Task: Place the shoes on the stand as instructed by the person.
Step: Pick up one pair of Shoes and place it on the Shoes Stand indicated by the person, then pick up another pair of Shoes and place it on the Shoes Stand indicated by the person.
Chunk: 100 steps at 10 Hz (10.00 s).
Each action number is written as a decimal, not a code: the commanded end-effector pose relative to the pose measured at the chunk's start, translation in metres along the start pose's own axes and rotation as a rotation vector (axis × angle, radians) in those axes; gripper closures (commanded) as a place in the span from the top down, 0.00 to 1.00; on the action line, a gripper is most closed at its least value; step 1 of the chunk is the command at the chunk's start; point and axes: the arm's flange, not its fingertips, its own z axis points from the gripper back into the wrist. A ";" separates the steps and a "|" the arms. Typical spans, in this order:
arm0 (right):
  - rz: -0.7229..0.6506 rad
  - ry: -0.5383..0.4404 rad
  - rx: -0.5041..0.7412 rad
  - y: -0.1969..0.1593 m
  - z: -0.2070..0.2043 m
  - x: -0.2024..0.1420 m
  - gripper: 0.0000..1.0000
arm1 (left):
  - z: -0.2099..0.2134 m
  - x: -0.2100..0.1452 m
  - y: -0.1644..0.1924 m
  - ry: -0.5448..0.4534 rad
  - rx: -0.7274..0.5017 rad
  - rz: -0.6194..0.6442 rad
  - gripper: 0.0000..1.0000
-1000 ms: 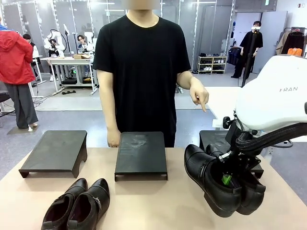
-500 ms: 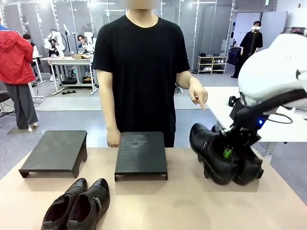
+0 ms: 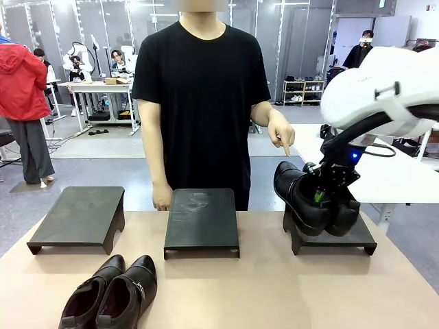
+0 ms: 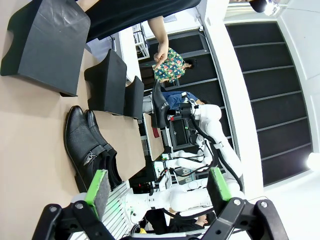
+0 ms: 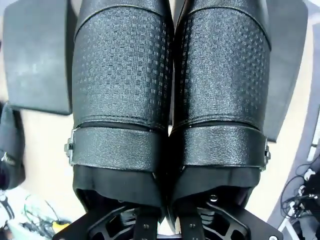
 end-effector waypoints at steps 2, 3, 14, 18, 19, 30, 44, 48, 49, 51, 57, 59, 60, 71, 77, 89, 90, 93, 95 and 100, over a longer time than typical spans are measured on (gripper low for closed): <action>-0.047 -0.072 -0.078 -0.015 -0.006 0.040 0.09 | 0.002 0.000 0.000 0.005 -0.005 -0.014 1.00; -0.050 -0.080 -0.080 -0.022 -0.007 0.047 0.09 | 0.002 0.000 0.000 0.005 -0.005 -0.014 1.00; -0.096 -0.149 -0.166 -0.049 -0.073 0.070 0.09 | 0.002 0.000 0.000 0.005 -0.005 -0.014 1.00; -0.137 -0.094 -0.153 -0.050 -0.077 0.066 0.09 | 0.002 0.000 0.000 0.005 -0.005 -0.014 1.00; -0.143 -0.103 -0.161 -0.053 -0.078 0.068 0.09 | 0.002 0.000 0.000 0.005 -0.005 -0.014 1.00; -0.173 -0.127 -0.148 -0.057 -0.072 0.059 1.00 | 0.002 0.000 0.000 0.005 -0.005 -0.014 1.00; -0.141 -0.112 -0.140 -0.059 -0.071 0.066 1.00 | 0.002 0.000 0.000 0.005 -0.005 -0.014 1.00; -0.141 -0.112 -0.140 -0.059 -0.071 0.066 1.00 | 0.002 0.000 0.000 0.005 -0.005 -0.014 1.00; -0.141 -0.112 -0.140 -0.059 -0.071 0.066 1.00 | 0.002 0.000 0.000 0.005 -0.005 -0.014 1.00; -0.140 -0.106 -0.141 -0.059 -0.071 0.064 1.00 | 0.002 0.000 0.000 0.005 -0.005 -0.014 1.00; -0.101 -0.050 0.269 -0.107 0.076 0.002 1.00 | 0.002 0.000 0.000 0.005 -0.005 -0.014 1.00; -0.099 0.019 0.489 -0.157 0.081 -0.041 1.00 | 0.002 0.000 0.000 0.005 -0.005 -0.014 1.00; -0.101 0.037 0.586 -0.183 0.077 -0.062 1.00 | 0.002 0.000 0.000 0.005 -0.005 -0.014 1.00; -0.187 -0.068 1.227 -0.328 -0.010 -0.197 1.00 | 0.002 0.000 0.000 0.005 -0.005 -0.014 1.00; -0.217 -0.046 1.211 -0.330 -0.013 -0.197 1.00 | 0.002 0.000 0.000 0.005 -0.005 -0.014 1.00; -0.217 -0.046 1.211 -0.330 -0.013 -0.197 1.00 | -0.032 0.000 -0.013 0.138 0.226 0.027 1.00; -0.217 -0.046 1.211 -0.330 -0.013 -0.197 1.00 | -0.058 -0.004 -0.033 0.202 0.258 -0.003 1.00; -0.217 -0.046 1.211 -0.330 -0.013 -0.197 1.00 | -0.108 -0.021 -0.091 0.317 0.292 -0.030 1.00; -0.217 -0.046 1.211 -0.330 -0.013 -0.197 1.00 | -0.139 -0.038 -0.120 0.385 0.387 -0.020 1.00; -0.217 -0.046 1.211 -0.330 -0.013 -0.197 1.00 | -0.248 -0.103 -0.163 0.438 0.769 -0.214 1.00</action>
